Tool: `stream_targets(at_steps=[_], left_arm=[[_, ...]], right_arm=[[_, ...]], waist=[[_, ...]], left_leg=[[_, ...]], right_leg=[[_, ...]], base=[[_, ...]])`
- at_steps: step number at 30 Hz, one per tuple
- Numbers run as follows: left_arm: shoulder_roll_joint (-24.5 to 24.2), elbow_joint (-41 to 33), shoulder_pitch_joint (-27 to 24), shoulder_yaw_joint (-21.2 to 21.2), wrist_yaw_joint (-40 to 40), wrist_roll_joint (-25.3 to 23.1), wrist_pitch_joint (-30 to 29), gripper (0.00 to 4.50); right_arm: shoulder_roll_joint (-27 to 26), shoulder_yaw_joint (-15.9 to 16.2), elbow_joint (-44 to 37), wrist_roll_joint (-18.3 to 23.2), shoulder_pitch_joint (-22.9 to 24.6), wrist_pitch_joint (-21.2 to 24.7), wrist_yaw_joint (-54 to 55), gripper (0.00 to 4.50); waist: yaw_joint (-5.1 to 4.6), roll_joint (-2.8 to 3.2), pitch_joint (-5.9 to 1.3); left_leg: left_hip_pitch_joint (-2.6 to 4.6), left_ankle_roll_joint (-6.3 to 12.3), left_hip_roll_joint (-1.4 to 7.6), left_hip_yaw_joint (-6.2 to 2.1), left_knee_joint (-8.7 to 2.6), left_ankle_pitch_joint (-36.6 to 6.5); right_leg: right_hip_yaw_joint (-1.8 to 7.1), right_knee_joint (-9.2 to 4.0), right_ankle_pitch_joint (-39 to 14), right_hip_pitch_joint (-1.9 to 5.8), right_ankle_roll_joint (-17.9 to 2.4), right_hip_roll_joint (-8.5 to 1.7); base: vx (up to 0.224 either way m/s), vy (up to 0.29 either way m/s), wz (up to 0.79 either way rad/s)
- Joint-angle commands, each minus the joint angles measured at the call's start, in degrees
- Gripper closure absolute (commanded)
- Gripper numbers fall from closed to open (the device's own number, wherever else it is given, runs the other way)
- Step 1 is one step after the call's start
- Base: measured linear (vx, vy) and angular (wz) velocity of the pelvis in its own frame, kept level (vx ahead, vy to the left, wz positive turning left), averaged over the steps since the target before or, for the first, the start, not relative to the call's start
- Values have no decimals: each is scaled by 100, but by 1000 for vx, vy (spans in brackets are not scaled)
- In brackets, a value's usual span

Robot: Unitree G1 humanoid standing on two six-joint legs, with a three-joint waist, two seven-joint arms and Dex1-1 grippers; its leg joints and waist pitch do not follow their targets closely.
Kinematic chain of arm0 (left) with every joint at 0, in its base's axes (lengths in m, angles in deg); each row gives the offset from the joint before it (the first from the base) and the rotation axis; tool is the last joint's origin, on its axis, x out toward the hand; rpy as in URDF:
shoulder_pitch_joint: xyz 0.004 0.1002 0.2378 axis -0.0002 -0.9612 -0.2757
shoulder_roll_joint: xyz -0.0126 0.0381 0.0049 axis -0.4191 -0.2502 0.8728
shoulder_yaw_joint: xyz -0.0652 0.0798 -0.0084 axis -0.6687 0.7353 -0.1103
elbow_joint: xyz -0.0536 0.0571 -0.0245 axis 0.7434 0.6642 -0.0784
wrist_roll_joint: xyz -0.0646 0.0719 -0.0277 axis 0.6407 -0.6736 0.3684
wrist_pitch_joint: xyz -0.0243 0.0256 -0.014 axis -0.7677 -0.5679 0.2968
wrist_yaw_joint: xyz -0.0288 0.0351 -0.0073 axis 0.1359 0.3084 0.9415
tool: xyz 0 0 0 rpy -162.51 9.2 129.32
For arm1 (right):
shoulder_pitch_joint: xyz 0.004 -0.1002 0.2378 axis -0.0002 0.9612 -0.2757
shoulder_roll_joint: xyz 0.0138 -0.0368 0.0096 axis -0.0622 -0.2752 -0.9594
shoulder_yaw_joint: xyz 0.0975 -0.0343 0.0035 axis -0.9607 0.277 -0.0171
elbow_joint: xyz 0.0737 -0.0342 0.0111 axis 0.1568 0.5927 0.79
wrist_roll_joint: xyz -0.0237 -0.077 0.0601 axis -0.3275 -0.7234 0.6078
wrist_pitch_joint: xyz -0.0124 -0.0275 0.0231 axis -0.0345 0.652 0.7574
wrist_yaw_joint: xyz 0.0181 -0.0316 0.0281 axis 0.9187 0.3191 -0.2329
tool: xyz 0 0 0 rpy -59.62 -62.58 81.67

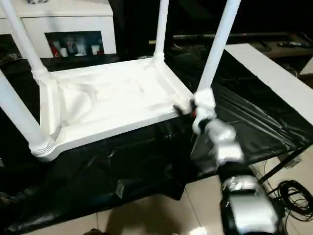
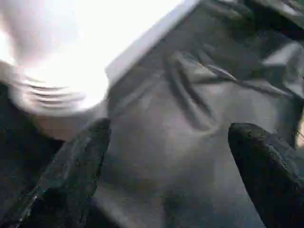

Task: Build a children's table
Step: Rotate table base

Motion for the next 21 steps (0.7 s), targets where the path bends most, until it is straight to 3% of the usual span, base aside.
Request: stream_targets(at_steps=[1,7,8,10,14,17,19,21], left_arm=[[-82,246,134,-341,-4,175,-22,7],[205,739,866,-811,-504,507,279,7],[302,708,1027,-769,-574,588,310,7],[528,658,1437,-648,-677,794,312,7],[792,616,2027,-351,-676,998,177,7],[874,730,2311,-59,-630,805,222,7],[895,790,2414,105,-605,689,282,7],[920,710,2498,255,-561,734,186,7]], right_arm=[[-24,36,-286,86,164,79,22,81],[-155,-116,-313,-107,443,328,747,81],[-162,-158,-224,-158,429,381,995,81],[-194,-221,-125,-226,428,510,1335,81],[-250,-103,-163,-322,440,695,1390,81],[-285,-7,-41,-389,342,761,1362,81],[-306,46,80,-411,262,729,1313,81],[-366,55,248,-394,136,643,1242,81]], waist=[[-66,117,-278],[-89,84,-283],[-98,48,-287],[-77,72,-289],[-93,34,-317],[-89,18,-329],[-93,64,-344],[-96,63,-353]], left_leg=[[193,-199,94,-100,-527,-2759],[223,-294,86,-108,-531,-2819],[207,-319,92,-114,-541,-2778],[265,-353,81,-97,-516,-2824],[195,-380,69,-115,-523,-2725],[206,-359,68,-104,-503,-2628],[193,-370,70,-105,-502,-2465],[202,-355,69,-89,-488,-2404]], right_leg=[[158,-477,-2376,91,-838,-149],[163,-493,-2415,83,-819,-168],[153,-485,-2401,105,-810,-173],[166,-495,-2394,54,-809,-174],[153,-466,-2318,127,-737,-186],[160,-462,-2250,117,-746,-193],[161,-430,-2030,142,-797,-191],[164,-416,-1881,138,-863,-183]], base=[[0,0,0],[0,0,0],[0,0,0],[0,0,0],[0,0,0],[0,0,0],[0,0,0],[0,0,0]])
